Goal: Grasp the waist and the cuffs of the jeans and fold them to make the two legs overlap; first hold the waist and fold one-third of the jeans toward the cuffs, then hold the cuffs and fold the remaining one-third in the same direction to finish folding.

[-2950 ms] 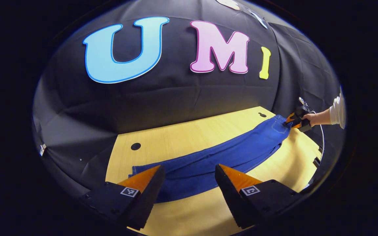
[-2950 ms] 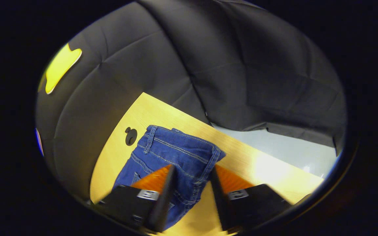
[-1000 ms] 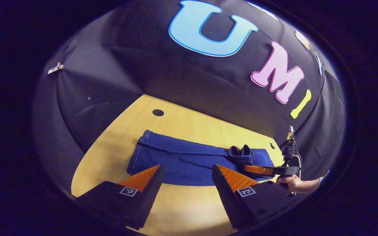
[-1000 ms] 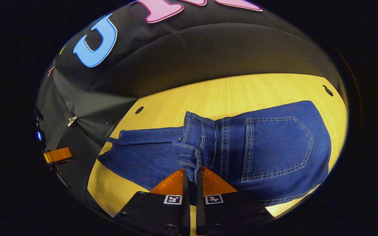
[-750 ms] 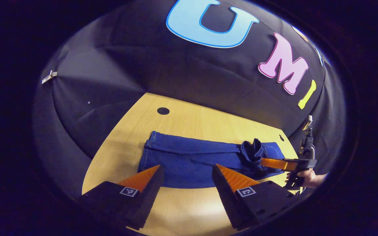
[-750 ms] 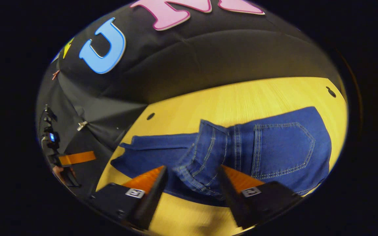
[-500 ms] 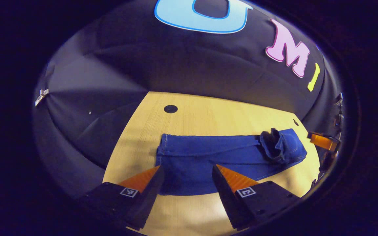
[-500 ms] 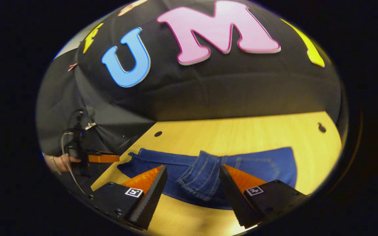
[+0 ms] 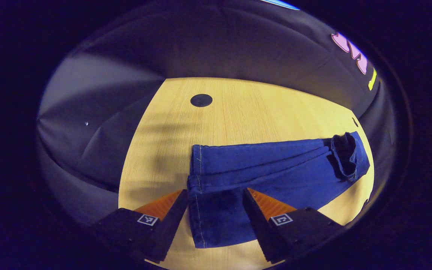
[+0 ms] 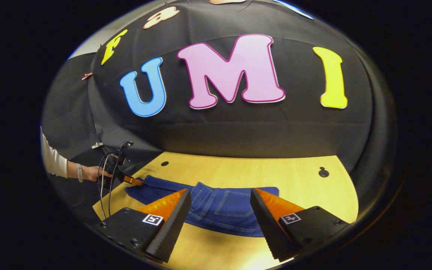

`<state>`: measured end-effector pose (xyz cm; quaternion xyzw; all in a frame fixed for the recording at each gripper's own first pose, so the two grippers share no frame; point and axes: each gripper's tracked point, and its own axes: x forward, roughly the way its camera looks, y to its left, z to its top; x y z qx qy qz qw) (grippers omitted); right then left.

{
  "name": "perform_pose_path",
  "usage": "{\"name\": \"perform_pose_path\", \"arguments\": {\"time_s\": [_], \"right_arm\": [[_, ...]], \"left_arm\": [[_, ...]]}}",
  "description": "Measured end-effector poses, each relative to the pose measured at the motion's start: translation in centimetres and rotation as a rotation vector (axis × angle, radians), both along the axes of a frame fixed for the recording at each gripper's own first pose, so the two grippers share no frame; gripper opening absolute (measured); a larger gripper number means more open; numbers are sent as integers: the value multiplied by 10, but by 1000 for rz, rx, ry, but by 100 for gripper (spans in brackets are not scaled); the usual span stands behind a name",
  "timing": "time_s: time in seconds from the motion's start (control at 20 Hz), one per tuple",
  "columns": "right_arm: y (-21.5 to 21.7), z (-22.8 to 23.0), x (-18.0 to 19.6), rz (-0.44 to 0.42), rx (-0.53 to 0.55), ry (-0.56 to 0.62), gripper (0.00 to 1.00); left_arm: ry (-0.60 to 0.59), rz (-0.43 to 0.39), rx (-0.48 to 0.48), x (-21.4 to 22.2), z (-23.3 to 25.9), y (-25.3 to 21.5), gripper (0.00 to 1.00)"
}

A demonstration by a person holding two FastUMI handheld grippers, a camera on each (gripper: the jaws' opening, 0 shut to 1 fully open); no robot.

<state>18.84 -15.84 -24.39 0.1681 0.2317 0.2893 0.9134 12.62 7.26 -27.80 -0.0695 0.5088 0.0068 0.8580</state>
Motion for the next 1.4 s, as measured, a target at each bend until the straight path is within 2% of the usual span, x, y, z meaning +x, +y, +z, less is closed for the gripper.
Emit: {"name": "perform_pose_path", "arguments": {"time_s": [0.05, 0.1, 0.2, 0.3, 0.4, 0.45, 0.5, 0.55, 0.6, 0.65, 0.7, 0.75, 0.85, 1.0, 1.15, 1.3, 1.4], "right_arm": [[-6, -8, 0, -9, -16, 11, 96], [-12, -14, -2, -11, -30, 23, 97], [-18, -17, -3, -16, -36, 33, 97], [-18, -15, -3, -12, -22, 34, 97], [-20, -12, -1, -15, -10, 30, 97], [-22, -12, 1, -18, -6, 30, 97], [-23, -12, 3, -21, -5, 33, 97], [-25, -12, 4, -25, -3, 34, 97], [-26, -11, 6, -30, -2, 35, 97], [-27, -11, 7, -31, 0, 33, 97], [-26, -11, 7, -32, -2, 33, 97], [-26, -11, 6, -30, -2, 32, 97], [-26, -11, 4, -23, -3, 32, 97], [-30, -7, 4, -33, 2, 20, 97], [-38, -6, 6, -55, 15, 20, 97], [-41, -5, 5, -65, 19, 16, 97], [-43, -2, 4, -68, 26, 11, 97]], "left_arm": [[46, -11, -11, -4, -7, -6, 93], [92, -6, 20, -7, -13, -7, 93], [110, -45, 65, -5, -16, -6, 97], [132, -46, 73, -7, -16, -9, 95], [141, -54, 74, -7, -18, -9, 92], [138, -60, 74, -5, -17, -13, 86], [139, -65, 75, -6, -16, -14, 65], [125, -61, 75, -3, -14, -18, 58], [118, -57, 84, 1, -15, -19, 36], [117, -46, 101, 2, -14, -19, 20], [127, -25, 117, 2, -15, -20, 10], [135, -26, 133, 2, -13, -21, 7], [133, -32, 127, 2, -11, -23, 7], [90, -30, 63, 0, 6, -29, 6], [45, -68, 34, -2, 34, -37, 6], [-10, -60, -32, 3, 72, -53, 4], [-42, -68, -76, 7, 96, -71, 6]]}}
